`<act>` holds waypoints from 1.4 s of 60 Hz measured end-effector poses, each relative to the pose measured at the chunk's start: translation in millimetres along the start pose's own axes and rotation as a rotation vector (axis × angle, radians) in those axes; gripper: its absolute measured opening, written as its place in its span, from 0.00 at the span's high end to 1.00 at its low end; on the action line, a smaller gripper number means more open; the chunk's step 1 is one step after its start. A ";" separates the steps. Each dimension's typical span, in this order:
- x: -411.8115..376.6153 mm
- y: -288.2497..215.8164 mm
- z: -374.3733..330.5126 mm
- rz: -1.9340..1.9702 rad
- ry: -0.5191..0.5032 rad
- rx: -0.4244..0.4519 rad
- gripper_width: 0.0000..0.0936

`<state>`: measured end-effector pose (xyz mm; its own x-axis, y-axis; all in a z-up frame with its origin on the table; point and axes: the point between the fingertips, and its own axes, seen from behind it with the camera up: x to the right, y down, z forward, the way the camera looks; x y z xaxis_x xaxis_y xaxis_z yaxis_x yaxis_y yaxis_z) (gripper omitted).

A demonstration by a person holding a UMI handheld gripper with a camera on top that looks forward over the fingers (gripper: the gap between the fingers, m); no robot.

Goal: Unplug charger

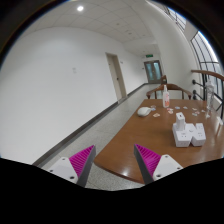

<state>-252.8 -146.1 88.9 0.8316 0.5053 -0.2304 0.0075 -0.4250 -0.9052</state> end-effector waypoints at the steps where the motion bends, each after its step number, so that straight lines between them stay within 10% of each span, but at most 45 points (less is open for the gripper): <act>1: 1.8 -0.3 -0.5 -0.004 0.004 0.003 0.15; 37: 278.4 -51.4 50.7 -0.059 0.479 0.018 0.18; 45: 285.7 -55.5 86.9 -0.094 0.427 0.005 0.31; 50: 284.2 -48.0 99.5 -0.147 0.425 -0.022 0.79; 68: 281.5 -52.0 98.4 -0.123 0.412 -0.013 0.93; 84: 288.1 -176.7 -11.5 -0.139 0.490 0.200 0.93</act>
<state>-8.2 66.0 186.6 0.9920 0.1172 0.0464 0.0698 -0.2042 -0.9764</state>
